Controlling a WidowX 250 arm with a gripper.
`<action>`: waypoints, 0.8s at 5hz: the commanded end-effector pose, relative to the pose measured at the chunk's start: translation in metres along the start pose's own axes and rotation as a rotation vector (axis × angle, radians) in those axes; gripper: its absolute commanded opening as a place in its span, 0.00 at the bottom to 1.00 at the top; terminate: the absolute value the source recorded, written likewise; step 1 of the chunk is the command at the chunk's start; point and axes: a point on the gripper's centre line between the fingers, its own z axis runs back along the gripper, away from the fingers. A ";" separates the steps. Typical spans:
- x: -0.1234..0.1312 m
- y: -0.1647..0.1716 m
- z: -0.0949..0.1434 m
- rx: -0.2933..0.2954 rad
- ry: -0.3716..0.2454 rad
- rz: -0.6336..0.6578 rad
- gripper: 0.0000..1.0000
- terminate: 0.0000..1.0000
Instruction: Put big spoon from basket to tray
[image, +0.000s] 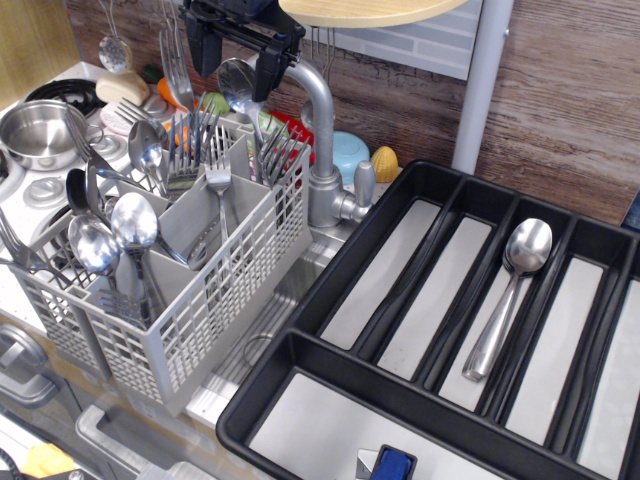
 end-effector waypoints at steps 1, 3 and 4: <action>0.000 0.000 0.000 0.000 0.000 0.000 1.00 0.00; 0.018 0.022 0.006 0.063 -0.132 -0.179 1.00 0.00; 0.031 0.037 0.004 0.055 -0.181 -0.277 1.00 0.00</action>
